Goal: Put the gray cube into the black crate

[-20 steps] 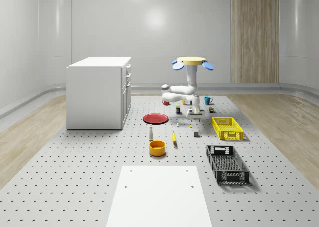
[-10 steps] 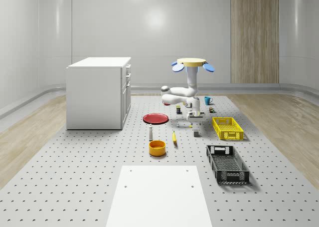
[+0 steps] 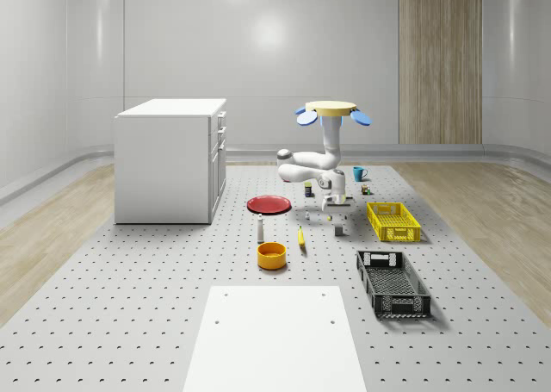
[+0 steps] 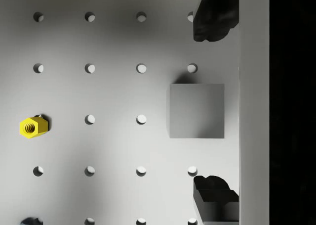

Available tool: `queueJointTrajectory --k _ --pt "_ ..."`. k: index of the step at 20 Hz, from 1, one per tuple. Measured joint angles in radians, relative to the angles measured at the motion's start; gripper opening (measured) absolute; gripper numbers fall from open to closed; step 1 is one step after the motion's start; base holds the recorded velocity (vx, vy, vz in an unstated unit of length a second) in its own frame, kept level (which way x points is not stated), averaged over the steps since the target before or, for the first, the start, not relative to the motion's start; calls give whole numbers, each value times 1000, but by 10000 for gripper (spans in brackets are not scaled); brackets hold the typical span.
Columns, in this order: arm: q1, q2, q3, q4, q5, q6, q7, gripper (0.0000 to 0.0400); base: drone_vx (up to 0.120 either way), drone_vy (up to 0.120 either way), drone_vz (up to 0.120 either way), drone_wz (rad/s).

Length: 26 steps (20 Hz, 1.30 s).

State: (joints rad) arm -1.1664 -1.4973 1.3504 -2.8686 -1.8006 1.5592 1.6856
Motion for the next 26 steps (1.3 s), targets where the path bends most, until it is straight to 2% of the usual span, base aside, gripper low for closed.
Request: queueJointTrajectory --k 11,23,24,26 --pt "-15 -15 -117 27 -108 53 -1 400 0 0 0 0" --pt "-43 -7 -160 61 -149 70 -1 400 0 0 0 0" --pt "-44 -6 -162 63 -152 71 -1 388 0 0 0 0" --pt "-47 -5 -165 66 -155 72 -1 334 0 0 0 0"
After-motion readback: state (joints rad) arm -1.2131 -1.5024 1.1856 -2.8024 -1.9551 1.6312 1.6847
